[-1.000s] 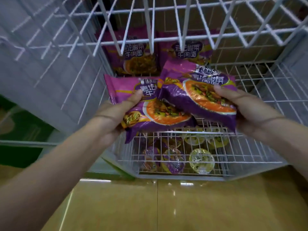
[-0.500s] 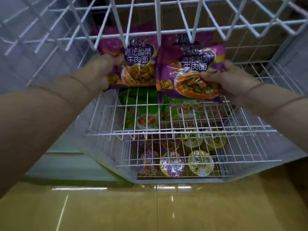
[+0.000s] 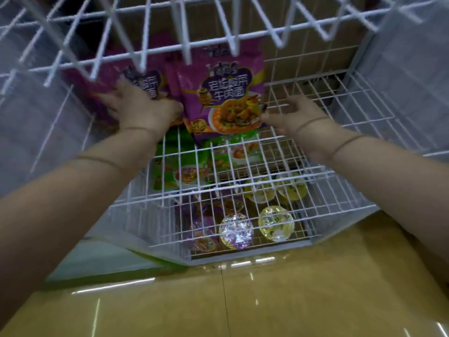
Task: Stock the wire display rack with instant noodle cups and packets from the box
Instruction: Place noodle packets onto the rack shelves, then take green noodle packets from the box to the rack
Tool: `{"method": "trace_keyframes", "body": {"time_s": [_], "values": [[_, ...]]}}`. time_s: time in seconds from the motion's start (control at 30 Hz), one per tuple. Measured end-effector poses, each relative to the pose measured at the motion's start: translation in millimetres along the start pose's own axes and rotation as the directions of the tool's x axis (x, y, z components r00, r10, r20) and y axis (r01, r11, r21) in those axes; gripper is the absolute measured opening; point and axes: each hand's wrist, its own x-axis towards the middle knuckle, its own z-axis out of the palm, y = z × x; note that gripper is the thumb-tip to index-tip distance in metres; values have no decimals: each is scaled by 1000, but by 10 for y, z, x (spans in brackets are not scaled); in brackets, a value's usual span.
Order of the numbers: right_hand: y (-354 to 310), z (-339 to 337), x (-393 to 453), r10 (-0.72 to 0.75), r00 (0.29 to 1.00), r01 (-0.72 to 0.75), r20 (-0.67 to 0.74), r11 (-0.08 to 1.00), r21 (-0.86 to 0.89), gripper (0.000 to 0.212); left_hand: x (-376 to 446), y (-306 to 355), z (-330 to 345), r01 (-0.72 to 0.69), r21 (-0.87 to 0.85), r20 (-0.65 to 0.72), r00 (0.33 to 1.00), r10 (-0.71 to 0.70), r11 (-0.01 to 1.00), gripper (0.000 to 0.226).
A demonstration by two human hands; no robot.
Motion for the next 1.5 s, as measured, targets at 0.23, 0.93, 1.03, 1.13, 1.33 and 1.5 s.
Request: {"method": "trace_keyframes", "body": {"time_s": [0.23,0.93,1.03,1.13,1.33,1.5], "values": [[151,-622,-518,81,997,-74,-20,974,212,37,-1343,592,503,-111,-236,449,868,210,965,41],[898,-3427,-2181,389,903,-253,-183,825,505,8,-4197,2412,1274,106,-129,929,361,82,986,15],[798,-3840,-2404,429,876,-260,-219,803,536,10,-4535,2727,1244,105,-117,943,324,77,988,10],[759,-4203,-2629,455,847,-251,-274,797,549,8,-4874,2984,1177,104,-134,949,299,98,985,12],[722,-4844,-3197,499,776,-249,-386,804,539,11,-5446,3468,1133,112,-103,976,204,79,988,8],[621,-5567,-3438,504,723,-221,-472,816,534,14,-5870,4070,1345,75,-170,979,126,160,983,4]]}}
